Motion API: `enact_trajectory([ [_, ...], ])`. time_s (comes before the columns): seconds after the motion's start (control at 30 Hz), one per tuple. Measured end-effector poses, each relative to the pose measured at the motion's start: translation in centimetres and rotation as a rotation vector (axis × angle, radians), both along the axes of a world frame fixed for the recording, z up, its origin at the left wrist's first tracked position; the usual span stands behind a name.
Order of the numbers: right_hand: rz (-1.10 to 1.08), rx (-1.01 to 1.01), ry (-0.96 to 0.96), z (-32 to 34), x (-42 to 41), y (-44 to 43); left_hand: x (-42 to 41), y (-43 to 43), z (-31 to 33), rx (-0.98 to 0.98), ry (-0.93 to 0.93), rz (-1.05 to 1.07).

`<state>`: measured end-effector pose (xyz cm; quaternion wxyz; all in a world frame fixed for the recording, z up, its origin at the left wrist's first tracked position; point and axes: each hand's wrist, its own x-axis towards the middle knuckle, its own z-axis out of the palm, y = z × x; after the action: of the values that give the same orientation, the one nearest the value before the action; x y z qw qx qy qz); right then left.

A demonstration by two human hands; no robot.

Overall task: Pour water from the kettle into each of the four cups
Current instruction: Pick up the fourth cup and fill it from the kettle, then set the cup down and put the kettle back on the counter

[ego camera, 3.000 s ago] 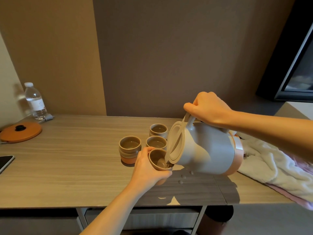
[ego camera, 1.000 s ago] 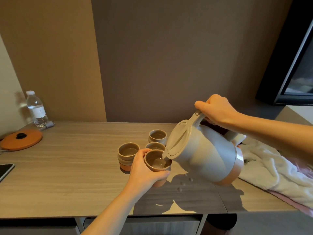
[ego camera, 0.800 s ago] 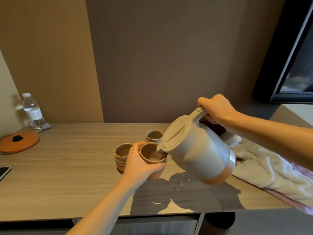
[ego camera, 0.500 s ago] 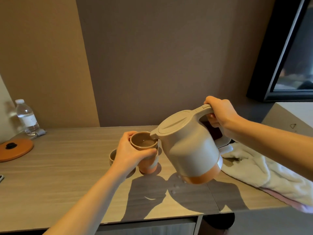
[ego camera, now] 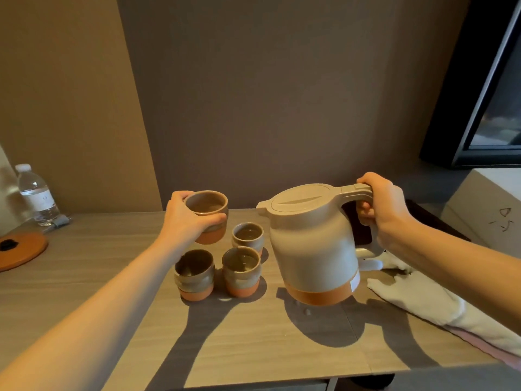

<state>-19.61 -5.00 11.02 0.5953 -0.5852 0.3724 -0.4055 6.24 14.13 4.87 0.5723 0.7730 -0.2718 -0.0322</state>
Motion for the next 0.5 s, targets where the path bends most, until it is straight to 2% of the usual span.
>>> enact_trajectory([
  [0.5, -0.006, 0.012, 0.034, -3.5, 3.4, -3.3, 8.3, -3.7, -6.4, 0.333, 0.104, 0.124],
])
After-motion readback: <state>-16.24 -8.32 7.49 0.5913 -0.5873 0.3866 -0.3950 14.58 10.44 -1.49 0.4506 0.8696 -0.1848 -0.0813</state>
